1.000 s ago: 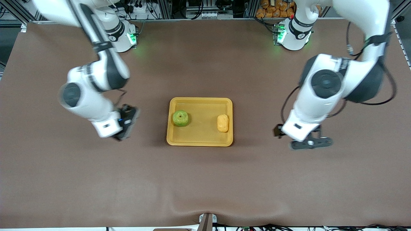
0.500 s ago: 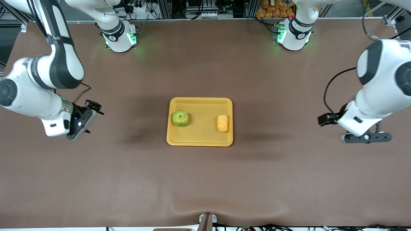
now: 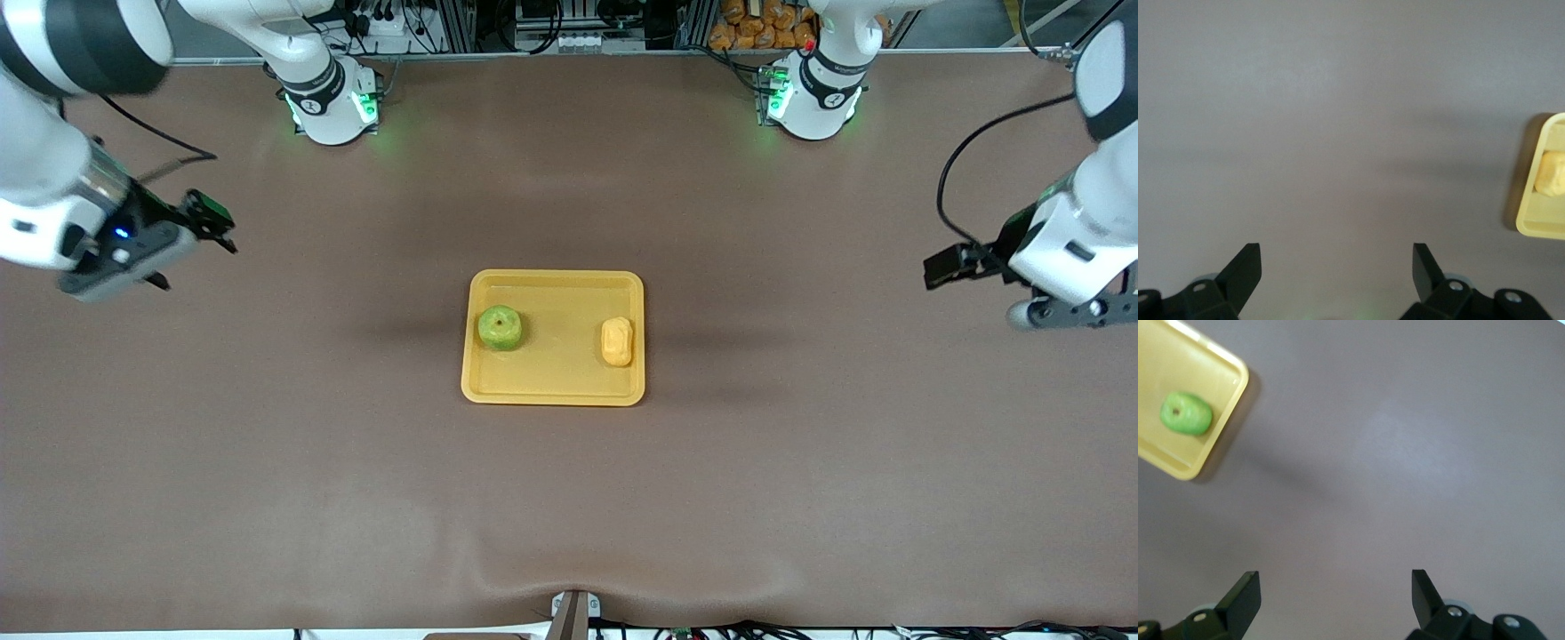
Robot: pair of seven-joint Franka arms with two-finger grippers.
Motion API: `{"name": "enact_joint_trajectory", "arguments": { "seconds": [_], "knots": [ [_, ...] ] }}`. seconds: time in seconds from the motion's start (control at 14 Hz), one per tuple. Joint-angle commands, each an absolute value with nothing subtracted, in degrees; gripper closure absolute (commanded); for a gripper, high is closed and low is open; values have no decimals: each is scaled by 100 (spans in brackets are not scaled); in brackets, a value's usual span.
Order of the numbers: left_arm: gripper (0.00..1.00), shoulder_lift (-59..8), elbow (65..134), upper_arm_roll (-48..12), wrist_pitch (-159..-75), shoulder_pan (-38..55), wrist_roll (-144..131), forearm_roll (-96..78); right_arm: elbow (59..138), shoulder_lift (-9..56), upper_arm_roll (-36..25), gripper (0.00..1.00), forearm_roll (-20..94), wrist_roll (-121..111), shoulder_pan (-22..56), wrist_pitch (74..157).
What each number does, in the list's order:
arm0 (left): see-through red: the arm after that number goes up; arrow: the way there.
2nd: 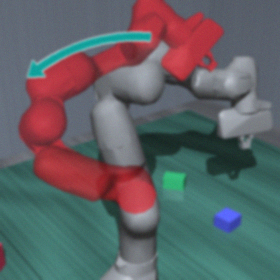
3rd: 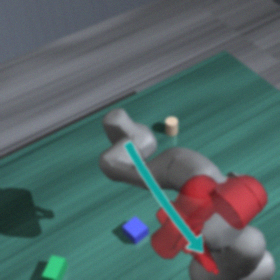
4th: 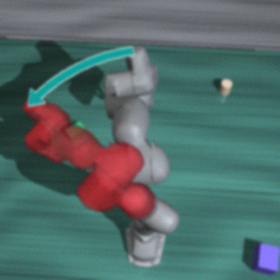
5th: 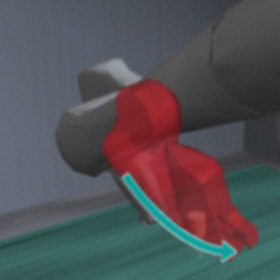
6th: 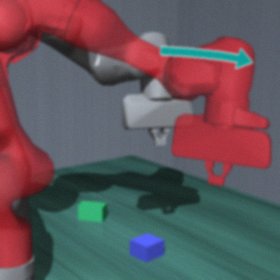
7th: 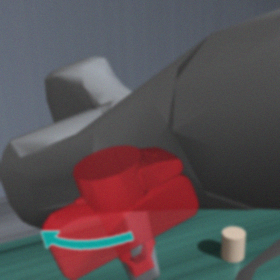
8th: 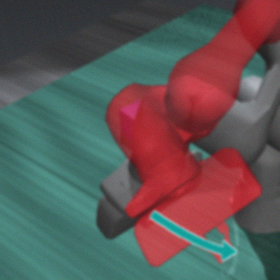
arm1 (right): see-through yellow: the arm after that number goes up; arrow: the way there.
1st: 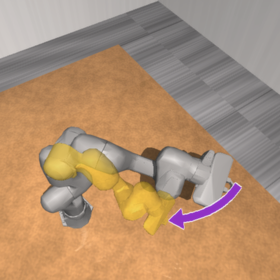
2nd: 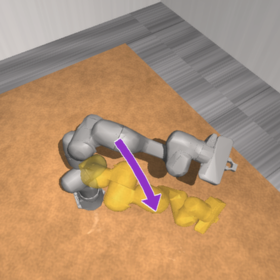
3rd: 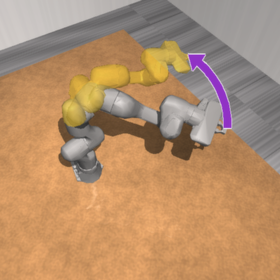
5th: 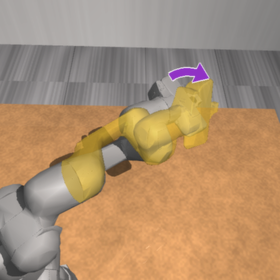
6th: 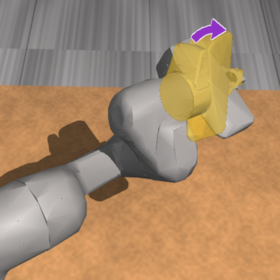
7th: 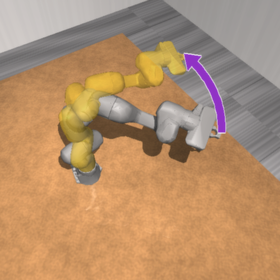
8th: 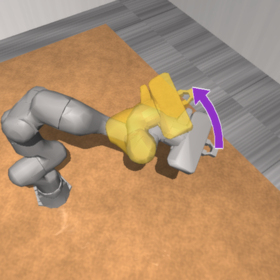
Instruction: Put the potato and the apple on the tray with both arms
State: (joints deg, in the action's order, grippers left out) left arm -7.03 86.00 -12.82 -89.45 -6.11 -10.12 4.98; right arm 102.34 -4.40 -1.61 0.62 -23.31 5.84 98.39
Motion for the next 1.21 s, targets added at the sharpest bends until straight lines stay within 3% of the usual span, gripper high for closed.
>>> {"name": "enact_joint_trajectory", "arguments": {
  "seconds": [0.0, 0.21, 0.5, 0.93, 1.14],
  "knots": [
    [0, -203, 8947, -1345, -8833, -782, -661, 229, 9643, -483, -176, 0, -44, -1575, 361, 9213],
    [0, 104, 8999, -1336, -8807, -730, -624, 141, 9168, -457, -482, 0, 34, -811, 343, 8773],
    [0, 974, 9754, -775, -8833, -124, -633, 35, 9080, -457, -571, 0, 105, 331, 352, 8378],
    [0, 1204, 9817, -89, -8570, 526, -677, 105, 8807, -159, -580, 0, 361, 721, 220, 8244],
    [0, 1055, 9765, -70, -8561, 528, -711, 114, 8815, 79, -580, 0, 387, 721, 106, 8306]
  ]
}}
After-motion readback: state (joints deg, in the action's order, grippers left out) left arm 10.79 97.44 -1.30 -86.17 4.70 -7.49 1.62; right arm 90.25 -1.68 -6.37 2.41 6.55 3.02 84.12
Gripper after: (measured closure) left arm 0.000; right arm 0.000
